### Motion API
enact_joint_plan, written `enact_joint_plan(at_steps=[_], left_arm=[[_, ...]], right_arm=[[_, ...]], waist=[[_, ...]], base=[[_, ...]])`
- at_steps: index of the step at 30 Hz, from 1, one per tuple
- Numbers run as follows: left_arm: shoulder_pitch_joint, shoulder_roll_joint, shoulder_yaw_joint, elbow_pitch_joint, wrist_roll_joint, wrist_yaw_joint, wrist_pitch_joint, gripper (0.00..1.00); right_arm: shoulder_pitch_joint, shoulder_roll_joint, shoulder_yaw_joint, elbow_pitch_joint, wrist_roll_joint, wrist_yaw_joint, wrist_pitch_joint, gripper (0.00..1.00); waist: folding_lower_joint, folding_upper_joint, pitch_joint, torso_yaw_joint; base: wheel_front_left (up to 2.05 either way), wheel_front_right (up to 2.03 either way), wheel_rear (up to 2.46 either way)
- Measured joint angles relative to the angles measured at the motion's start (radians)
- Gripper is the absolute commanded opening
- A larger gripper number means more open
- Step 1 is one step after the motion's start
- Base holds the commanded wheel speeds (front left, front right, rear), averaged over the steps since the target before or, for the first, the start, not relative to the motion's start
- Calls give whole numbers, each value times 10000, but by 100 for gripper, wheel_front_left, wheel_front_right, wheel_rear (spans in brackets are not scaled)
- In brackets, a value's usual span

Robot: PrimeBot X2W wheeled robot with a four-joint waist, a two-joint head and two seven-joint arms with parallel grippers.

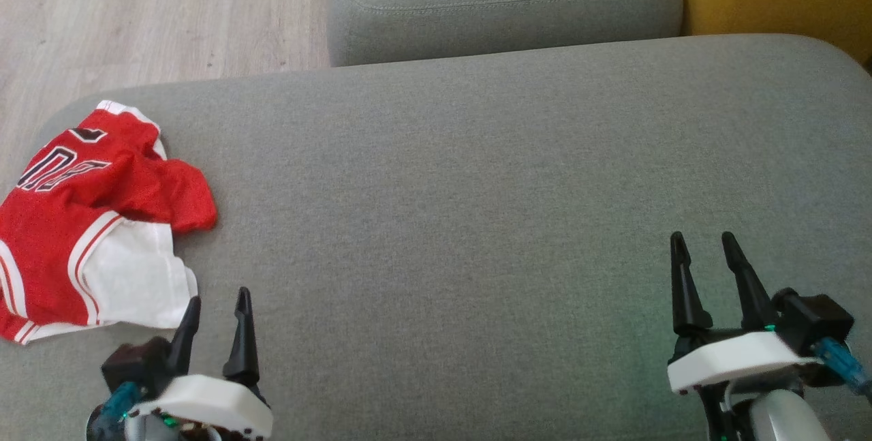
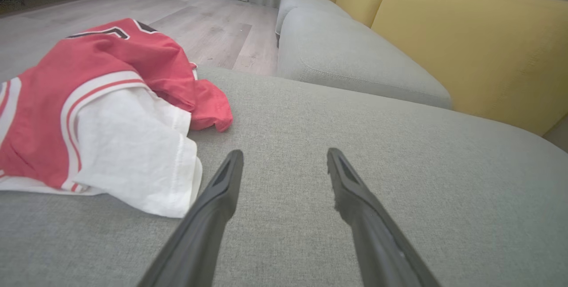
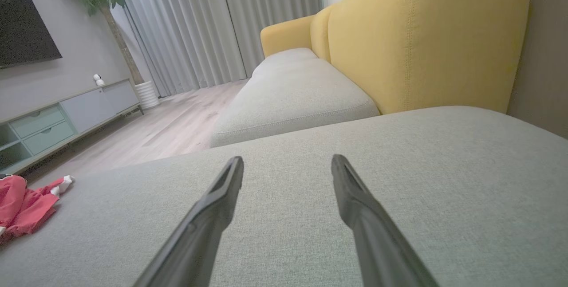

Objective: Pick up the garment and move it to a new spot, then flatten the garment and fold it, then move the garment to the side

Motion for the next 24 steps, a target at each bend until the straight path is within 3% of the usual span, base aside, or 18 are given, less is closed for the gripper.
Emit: enact_joint_plan(at_steps=[24], left_arm=[[367, 63, -81, -92, 2615, 291, -627, 100]], right_arm=[[174, 58, -194, 639, -2466, 2, -648, 100]], waist=[[0, 0, -48, -29]], base=[[0, 0, 0]])
